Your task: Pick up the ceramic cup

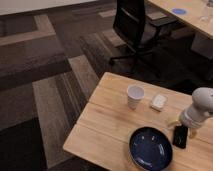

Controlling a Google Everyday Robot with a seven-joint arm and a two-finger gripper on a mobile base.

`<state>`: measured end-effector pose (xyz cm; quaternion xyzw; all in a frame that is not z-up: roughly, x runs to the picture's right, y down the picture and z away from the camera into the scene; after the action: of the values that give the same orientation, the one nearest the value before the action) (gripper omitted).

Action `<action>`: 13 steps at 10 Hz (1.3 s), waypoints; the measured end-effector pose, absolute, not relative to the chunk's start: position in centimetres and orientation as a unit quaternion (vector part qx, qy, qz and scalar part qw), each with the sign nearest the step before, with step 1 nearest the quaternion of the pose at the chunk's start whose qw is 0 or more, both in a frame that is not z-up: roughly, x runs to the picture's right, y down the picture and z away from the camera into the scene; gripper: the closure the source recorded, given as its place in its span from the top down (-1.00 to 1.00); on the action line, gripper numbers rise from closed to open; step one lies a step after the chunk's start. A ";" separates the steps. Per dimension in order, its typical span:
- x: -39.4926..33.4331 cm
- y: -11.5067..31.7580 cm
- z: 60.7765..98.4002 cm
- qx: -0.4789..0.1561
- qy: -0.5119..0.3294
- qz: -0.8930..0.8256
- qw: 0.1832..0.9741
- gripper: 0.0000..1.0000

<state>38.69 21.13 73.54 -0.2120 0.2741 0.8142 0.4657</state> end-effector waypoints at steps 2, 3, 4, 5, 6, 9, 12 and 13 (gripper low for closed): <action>38.9 21.9 74.6 -0.219 0.268 0.807 0.478 0.30; 39.1 22.2 75.2 -0.220 0.265 0.807 0.479 0.30; 39.2 22.3 75.4 -0.220 0.267 0.807 0.479 0.29; 39.5 22.4 75.6 -0.215 0.279 0.806 0.475 0.03; 39.8 22.1 75.5 -0.205 0.294 0.808 0.469 -0.34; 38.3 17.9 73.2 -0.179 0.323 0.805 0.464 -1.00; 37.4 13.9 71.0 -0.167 0.319 0.806 0.470 -1.00; 37.5 14.1 71.1 -0.167 0.321 0.806 0.469 -1.00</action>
<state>37.48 14.13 71.08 -0.1674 0.3205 0.8055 0.4695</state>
